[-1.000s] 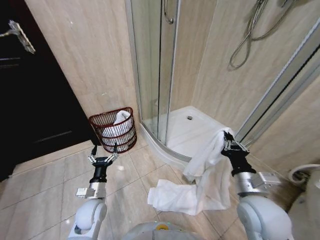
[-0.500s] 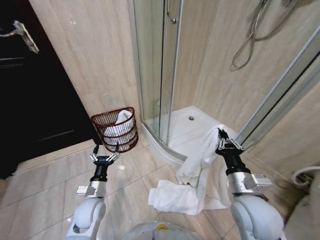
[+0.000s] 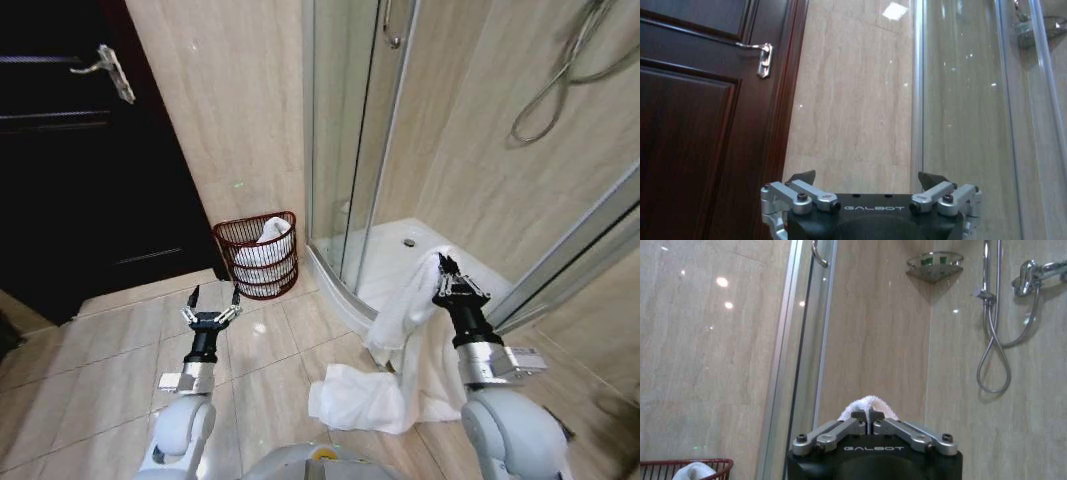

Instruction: Discard the used towel into the hamper.

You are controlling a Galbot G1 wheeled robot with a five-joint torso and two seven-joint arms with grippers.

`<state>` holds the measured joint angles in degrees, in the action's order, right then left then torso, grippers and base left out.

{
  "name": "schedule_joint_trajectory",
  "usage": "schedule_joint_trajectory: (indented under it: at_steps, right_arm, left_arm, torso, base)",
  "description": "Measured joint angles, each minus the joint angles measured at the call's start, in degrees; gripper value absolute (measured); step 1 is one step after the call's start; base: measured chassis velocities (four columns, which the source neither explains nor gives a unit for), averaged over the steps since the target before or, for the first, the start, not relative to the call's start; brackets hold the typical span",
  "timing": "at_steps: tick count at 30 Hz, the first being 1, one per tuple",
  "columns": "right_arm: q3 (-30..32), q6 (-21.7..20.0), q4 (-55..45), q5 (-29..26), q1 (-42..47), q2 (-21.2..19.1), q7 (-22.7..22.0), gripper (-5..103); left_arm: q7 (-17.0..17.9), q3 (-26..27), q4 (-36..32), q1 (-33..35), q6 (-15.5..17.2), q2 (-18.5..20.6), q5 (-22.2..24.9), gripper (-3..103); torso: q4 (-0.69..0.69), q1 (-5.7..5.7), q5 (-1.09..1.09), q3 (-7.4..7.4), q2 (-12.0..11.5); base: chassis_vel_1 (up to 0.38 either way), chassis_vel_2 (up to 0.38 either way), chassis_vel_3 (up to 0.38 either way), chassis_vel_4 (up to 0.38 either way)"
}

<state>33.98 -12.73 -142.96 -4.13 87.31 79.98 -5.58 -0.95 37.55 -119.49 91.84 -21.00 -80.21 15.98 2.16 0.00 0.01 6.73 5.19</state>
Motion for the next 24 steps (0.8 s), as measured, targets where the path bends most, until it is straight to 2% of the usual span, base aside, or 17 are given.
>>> schedule_joint_trajectory:
  at_steps: [7,17,24]
  right_arm:
    - [-0.22,0.02,-0.15,0.72,0.55,-0.03,0.50,2]
    - [-0.41,0.09,-0.21,0.96,0.99,0.07,0.63,2]
    - [-0.84,0.32,-0.23,0.12,0.51,0.02,-0.16,2]
  left_arm:
    - [0.00,-0.06,-0.37,0.37,-0.12,-0.29,-0.11,100]
    - [0.00,-0.18,-0.38,0.75,-0.82,-0.44,0.05,100]
    - [-0.07,-0.27,-0.39,0.80,0.39,-0.38,0.15,100]
  torso:
    - [0.01,0.00,-0.01,0.00,0.00]
    - [0.02,0.00,-0.04,0.00,0.00]
    - [0.02,0.00,-0.04,0.00,0.00]
  base:
    - [0.094,0.087,-0.087,-0.081]
    - [0.206,0.195,-0.191,-0.188]
    - [0.142,0.147,-0.148,-0.146]
